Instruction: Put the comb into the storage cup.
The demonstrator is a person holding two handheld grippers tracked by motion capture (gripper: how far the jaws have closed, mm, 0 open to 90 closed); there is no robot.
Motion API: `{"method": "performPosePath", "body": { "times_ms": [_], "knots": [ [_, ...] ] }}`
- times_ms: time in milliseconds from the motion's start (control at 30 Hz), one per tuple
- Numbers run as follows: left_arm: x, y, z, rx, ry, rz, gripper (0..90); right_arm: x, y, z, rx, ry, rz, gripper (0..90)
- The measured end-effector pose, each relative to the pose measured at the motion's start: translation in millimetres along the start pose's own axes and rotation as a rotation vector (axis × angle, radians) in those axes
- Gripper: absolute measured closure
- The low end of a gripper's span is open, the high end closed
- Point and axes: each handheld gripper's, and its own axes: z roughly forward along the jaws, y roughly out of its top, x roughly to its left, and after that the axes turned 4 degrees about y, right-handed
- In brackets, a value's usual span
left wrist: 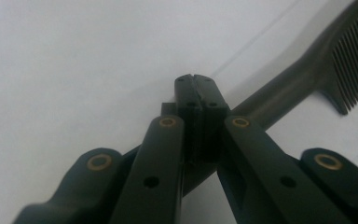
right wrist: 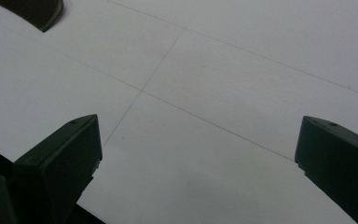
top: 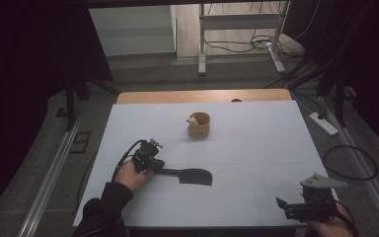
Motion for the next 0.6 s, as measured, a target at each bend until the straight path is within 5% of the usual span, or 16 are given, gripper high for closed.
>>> {"method": "performPosePath", "body": {
  "times_ms": [600],
  "knots": [
    [-30.0, -20.9, -9.8, 0.056, -0.004, 0.021, 88.2, 0.6, -0.1, -0.4, -0.004, 0.001, -0.004, 0.6]
  ]
}}
